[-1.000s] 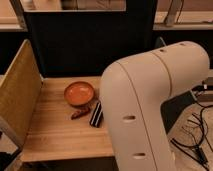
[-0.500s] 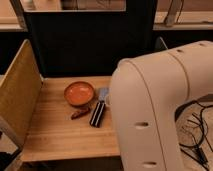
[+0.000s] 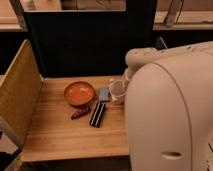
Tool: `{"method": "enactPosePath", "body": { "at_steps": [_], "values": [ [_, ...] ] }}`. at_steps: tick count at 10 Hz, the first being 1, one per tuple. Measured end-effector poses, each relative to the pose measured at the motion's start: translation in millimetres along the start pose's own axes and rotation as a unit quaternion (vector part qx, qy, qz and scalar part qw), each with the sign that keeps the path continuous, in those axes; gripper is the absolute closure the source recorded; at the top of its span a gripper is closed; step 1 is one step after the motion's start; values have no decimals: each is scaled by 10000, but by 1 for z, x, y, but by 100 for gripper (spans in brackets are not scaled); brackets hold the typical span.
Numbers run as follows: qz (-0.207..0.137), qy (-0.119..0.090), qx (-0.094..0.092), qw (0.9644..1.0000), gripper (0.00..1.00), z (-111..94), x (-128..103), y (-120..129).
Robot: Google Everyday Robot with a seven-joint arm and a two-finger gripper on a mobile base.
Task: Place the ceramic cup in the ceramic bowl
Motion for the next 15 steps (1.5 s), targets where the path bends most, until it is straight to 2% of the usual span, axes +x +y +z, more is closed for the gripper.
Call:
{"method": "enactPosePath", "body": {
  "at_steps": [2, 3, 4, 7, 9, 11, 13, 15],
  "values": [
    [-189, -279, 91, 9994, 100, -24, -19, 10],
    [-297, -334, 131, 9989, 100, -30, -25, 17],
    [-495, -388, 153, 9979, 100, -35, -36, 35],
    [-999, -400, 136, 9941, 100, -34, -58, 85],
    [-1401, -367, 53, 9894, 100, -31, -66, 123],
    [-1806, -280, -70, 9831, 100, -23, -69, 160],
    [-2119, -112, -225, 9770, 100, -12, -67, 190],
    [-2412, 154, -384, 9696, 100, 7, -61, 214]
  ]
}}
